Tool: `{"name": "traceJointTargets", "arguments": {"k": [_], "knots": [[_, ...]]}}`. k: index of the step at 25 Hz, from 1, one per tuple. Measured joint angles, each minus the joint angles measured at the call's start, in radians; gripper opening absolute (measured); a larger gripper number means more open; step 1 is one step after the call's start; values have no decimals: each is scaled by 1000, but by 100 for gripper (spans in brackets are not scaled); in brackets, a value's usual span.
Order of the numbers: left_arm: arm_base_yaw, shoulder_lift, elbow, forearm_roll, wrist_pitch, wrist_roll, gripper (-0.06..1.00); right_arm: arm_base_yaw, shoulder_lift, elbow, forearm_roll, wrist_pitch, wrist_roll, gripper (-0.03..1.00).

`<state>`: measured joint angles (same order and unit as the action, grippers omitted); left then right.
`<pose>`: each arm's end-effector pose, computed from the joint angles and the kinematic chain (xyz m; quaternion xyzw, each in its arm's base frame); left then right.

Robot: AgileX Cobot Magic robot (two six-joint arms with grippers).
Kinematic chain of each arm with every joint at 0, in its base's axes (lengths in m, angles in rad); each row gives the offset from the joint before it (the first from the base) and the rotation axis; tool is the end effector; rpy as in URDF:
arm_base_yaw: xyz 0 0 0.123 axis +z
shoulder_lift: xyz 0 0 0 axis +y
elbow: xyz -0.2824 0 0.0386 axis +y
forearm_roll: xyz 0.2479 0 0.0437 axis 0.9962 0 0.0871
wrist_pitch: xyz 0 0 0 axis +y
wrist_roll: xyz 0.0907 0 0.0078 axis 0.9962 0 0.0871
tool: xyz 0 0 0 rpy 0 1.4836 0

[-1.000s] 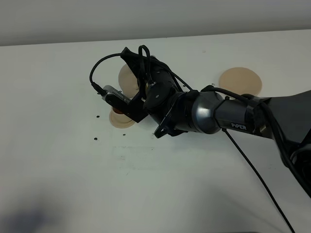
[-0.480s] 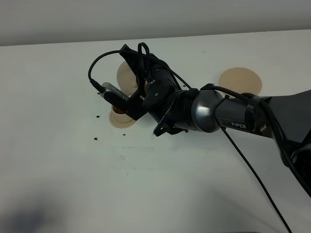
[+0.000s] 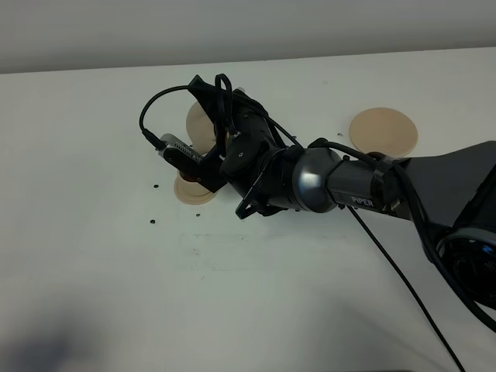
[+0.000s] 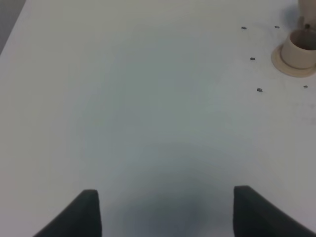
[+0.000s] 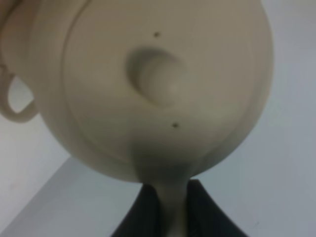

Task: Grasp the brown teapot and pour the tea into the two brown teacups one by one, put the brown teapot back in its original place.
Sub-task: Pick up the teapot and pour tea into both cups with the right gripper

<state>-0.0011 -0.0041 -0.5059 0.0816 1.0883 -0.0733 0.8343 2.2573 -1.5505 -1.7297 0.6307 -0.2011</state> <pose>-0.0075 0.0066 0.2768 -0.0333 0.8564 0.0216 0.5147 0.3688 0.3277 0.1535 -0.7819 0.2917 -0.4820 0.2668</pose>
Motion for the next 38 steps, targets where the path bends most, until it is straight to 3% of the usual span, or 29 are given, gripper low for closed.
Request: {"name": "traceJointTargets", "arguments": {"k": [38], "knots": [[0,0,0,0,0,0,59,11,0,11,-3,13,-176,9]]}}
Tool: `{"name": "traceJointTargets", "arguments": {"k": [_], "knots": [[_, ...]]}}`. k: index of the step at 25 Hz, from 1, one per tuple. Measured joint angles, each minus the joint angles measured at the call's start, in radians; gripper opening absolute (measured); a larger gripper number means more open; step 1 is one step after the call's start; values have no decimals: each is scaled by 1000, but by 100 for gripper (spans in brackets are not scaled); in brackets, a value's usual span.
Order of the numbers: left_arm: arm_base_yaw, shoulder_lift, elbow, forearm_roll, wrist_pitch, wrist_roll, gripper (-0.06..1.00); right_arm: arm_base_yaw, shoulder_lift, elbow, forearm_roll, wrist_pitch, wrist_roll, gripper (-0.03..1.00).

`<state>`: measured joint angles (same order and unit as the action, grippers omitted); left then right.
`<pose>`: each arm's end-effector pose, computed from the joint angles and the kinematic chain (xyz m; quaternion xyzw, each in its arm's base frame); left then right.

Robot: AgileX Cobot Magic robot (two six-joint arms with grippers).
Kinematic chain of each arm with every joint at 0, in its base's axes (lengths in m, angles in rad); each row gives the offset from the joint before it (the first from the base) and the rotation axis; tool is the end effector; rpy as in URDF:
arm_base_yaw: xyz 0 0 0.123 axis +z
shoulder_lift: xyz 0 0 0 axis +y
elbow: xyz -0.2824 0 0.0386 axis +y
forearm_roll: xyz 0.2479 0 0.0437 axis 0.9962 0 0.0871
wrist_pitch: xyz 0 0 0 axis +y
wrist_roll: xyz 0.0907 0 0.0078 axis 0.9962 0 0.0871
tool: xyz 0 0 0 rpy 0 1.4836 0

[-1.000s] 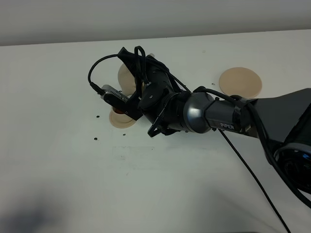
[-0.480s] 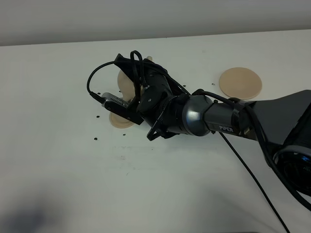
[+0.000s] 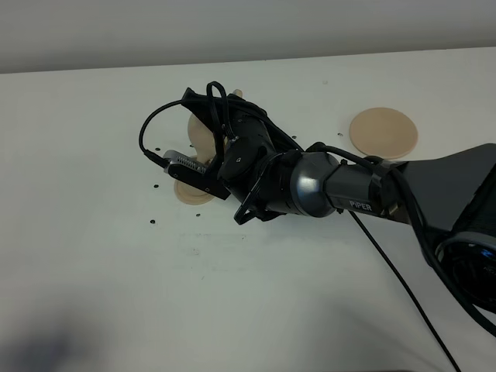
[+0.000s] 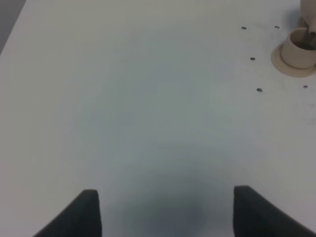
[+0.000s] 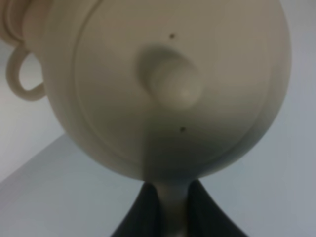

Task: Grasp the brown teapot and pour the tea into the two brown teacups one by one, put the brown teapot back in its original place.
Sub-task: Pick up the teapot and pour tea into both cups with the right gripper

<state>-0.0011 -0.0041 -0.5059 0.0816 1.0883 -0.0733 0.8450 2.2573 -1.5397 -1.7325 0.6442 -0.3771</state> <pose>-0.0075 0.0066 0.2768 -0.0333 0.8564 0.0216 0.5147 0.3645 0.3293 0.1511 -0.8057 0.2177 -0.5055 0.2187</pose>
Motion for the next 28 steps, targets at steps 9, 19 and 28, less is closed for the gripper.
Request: {"name": "traceJointTargets", "arguments": {"k": [9,19,28], "knots": [[0,0,0,0,0,0,59,0,0,-15,2,6,-30,9],[0,0,0,0,0,0,59,8,0,-34,3,18,-58,9],[0,0,0,0,0,0,59,28,0,-34,4,39,-86,9]]}}
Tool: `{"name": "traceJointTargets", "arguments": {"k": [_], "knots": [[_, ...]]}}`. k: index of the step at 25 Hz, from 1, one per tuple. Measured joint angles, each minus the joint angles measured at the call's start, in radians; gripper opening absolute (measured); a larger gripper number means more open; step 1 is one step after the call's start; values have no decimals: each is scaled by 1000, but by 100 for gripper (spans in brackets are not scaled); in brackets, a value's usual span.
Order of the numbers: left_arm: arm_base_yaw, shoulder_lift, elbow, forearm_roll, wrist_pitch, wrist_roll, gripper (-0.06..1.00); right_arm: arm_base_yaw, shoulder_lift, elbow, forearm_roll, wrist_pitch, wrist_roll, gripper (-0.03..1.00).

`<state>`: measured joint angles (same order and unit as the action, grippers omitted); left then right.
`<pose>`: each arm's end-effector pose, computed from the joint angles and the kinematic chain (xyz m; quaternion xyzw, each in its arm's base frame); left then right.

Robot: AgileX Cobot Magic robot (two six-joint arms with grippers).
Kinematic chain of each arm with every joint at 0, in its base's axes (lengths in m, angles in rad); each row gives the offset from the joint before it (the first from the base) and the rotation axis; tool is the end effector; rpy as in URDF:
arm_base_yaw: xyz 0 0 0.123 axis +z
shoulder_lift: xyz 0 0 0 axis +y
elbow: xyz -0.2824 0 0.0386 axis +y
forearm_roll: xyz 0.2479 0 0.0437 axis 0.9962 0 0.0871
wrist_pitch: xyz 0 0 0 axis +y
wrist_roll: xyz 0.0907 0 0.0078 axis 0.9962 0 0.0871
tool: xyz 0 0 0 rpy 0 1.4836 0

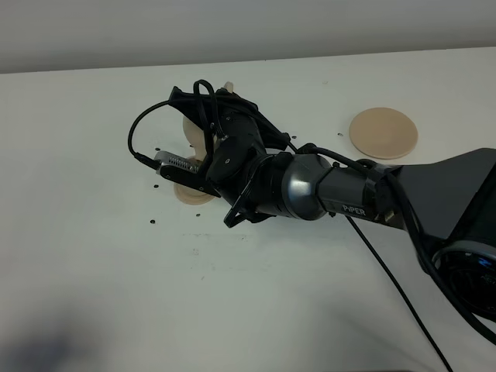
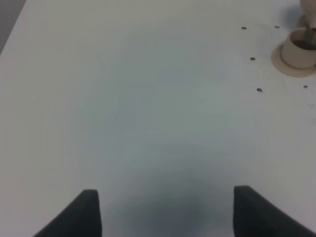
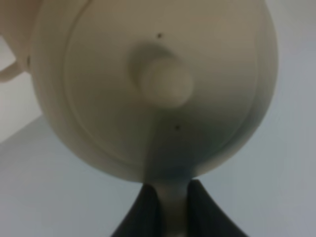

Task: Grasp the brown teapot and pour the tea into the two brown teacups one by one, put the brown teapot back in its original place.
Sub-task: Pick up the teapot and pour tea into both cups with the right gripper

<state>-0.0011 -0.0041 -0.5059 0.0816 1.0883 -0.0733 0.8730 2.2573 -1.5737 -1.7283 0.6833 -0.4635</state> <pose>-0.0075 0.0066 0.2768 -0.0333 0.8564 0.0216 0.5147 0.3597 0.3405 0.1621 -0.8014 0.1858 -0.5298 0.2062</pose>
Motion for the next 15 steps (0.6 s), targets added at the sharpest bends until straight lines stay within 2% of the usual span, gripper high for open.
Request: {"name": "traceJointTargets", "arguments": {"k": [15], "knots": [[0,0,0,0,0,0,59,0,0,-17,0,7,-46,9]]}}
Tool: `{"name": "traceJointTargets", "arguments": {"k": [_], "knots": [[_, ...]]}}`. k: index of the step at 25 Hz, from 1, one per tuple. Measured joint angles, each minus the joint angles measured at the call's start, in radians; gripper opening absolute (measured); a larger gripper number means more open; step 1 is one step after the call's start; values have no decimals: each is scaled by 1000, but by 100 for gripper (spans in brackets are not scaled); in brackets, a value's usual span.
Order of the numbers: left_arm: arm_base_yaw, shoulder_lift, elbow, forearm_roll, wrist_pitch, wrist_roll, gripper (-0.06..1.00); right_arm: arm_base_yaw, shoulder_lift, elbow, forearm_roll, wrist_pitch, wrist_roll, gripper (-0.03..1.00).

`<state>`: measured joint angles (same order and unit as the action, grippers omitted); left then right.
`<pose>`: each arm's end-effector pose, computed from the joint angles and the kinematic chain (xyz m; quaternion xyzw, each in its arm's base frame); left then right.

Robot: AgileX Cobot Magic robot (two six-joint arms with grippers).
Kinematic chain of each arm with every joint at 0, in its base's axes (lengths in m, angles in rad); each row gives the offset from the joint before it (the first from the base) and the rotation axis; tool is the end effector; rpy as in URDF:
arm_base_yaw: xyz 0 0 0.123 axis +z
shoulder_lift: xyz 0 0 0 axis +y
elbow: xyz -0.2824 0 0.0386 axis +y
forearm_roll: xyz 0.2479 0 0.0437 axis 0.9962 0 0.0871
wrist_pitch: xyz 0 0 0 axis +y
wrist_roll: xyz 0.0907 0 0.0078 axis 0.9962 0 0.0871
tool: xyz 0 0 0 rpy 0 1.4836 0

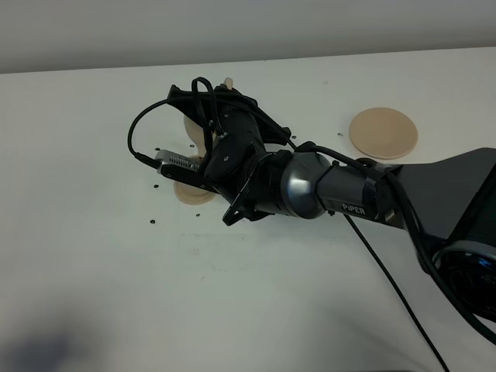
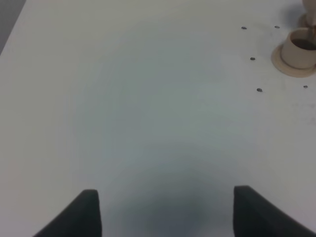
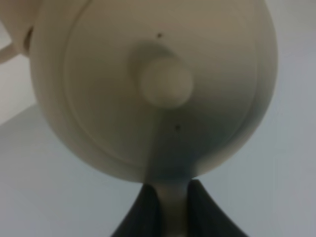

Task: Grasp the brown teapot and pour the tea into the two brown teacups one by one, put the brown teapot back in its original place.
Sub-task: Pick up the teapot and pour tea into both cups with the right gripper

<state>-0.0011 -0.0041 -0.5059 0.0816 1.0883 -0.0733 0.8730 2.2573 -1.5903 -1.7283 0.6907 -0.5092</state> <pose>-0.0075 0.0066 0.2768 -0.0333 0.8564 0.0216 0.5147 0.3616 0.3419 0.1672 -0.8000 0.1714 -0.5399 0.1981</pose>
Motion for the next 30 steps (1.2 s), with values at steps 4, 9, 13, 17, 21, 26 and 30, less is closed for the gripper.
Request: {"name": "traceJointTargets", "arguments": {"k": [4,9,13,17,21,26,30], "knots": [[0,0,0,0,0,0,59,8,0,-1,0,-1,-11,9],[0,0,0,0,0,0,59,11,0,-1,0,-4,-25,9],[0,0,0,0,0,0,59,11,0,-1,0,-4,-42,9],[0,0,0,0,0,0,59,11,0,-1,0,-4,-54,9],[0,0,0,0,0,0,59,15,0,-1,0,-2,-78,9],[0,0,0,0,0,0,59,22,0,-1,0,-3,-89,9],[0,0,0,0,0,0,59,22,0,-4,0,-2,-97,9]]}}
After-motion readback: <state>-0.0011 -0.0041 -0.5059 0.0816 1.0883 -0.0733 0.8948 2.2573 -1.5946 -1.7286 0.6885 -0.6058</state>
